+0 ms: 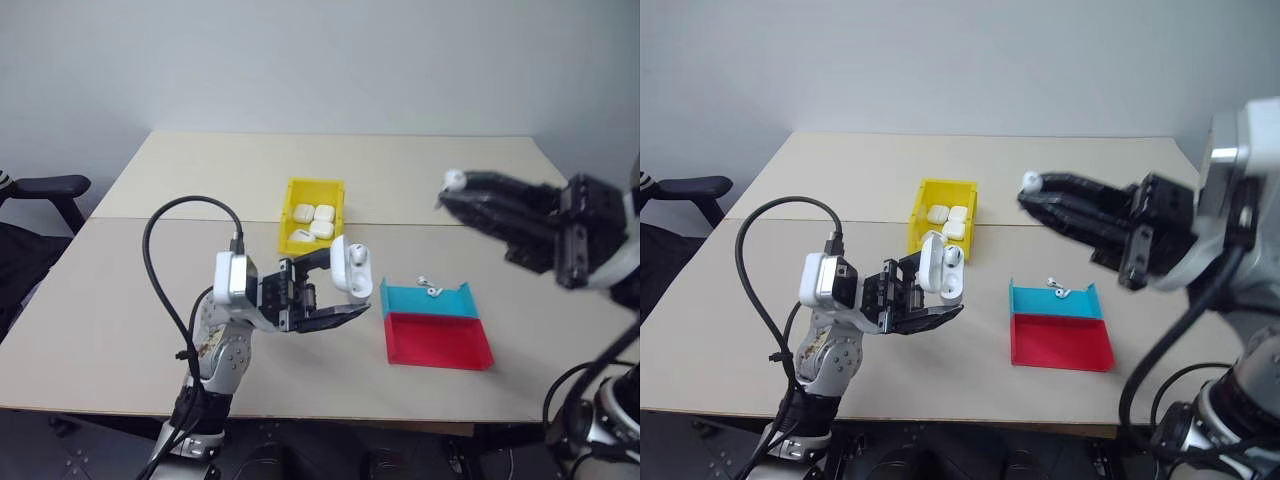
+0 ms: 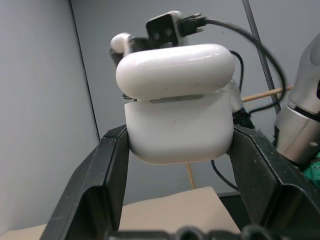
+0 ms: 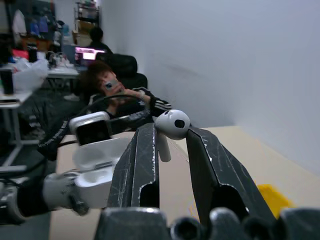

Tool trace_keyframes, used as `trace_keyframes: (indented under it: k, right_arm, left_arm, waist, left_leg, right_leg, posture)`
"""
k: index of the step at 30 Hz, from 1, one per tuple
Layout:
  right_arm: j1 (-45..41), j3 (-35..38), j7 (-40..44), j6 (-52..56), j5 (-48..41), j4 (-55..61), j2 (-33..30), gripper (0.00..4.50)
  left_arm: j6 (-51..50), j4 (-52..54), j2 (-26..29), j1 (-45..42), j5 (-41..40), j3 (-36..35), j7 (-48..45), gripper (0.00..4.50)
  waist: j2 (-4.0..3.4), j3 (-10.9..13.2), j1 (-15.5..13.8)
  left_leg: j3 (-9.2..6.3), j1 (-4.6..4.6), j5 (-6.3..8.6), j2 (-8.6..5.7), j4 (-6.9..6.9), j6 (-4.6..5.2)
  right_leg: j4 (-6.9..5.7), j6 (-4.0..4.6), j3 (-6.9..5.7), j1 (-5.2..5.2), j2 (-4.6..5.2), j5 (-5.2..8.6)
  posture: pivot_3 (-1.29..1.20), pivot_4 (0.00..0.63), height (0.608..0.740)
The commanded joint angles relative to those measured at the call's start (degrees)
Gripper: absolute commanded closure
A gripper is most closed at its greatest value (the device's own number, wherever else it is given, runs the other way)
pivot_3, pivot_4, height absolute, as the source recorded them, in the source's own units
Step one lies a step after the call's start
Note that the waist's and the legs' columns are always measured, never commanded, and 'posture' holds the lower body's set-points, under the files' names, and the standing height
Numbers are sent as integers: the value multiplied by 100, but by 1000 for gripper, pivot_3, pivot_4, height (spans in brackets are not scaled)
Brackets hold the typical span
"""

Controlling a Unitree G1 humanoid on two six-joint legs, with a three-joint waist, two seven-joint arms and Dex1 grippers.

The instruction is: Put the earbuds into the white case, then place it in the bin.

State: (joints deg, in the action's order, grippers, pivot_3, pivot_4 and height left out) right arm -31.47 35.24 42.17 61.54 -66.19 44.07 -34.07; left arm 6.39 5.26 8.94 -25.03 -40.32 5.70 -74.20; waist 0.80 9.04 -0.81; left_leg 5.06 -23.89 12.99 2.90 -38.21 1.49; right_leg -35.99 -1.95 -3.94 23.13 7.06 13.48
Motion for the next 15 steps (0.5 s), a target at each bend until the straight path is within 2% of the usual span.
trace_keyframes:
  k: [1,8,11,15]
  right_arm:
    - [151,-198,-663,-416,-677,158,-12,3739]
    - [591,-867,-845,-1117,-640,181,-96,3739]
    - [701,-1069,-739,-1321,-450,145,-231,3739]
    - [870,-1166,-561,-1487,-626,74,-467,3739]
  left_arm:
    - [-110,57,-68,-203,53,64,122,1760]
    - [-40,-118,-134,-320,286,126,160,1760]
    - [28,-180,-225,-276,311,142,139,1760]
    - [179,-310,-336,-266,377,107,105,1760]
  waist:
    - [0,0,15]
    - [0,0,23]
    - [0,0,16]
    - [1,0,9]
  left_leg:
    - [1,1,1,-1,-2,1]
    - [-3,8,1,0,-3,3]
    - [-3,7,1,0,-3,3]
    - [-3,4,2,-1,-4,4]
  right_leg:
    - [3,-4,2,-3,1,-2]
    - [-3,-5,4,-4,-4,-2]
    - [0,-5,3,-5,-3,-2]
    - [5,-6,2,-5,-3,-2]
  posture:
    - [0,150,740]
    - [0,150,740]
    - [0,150,740]
    - [0,150,740]
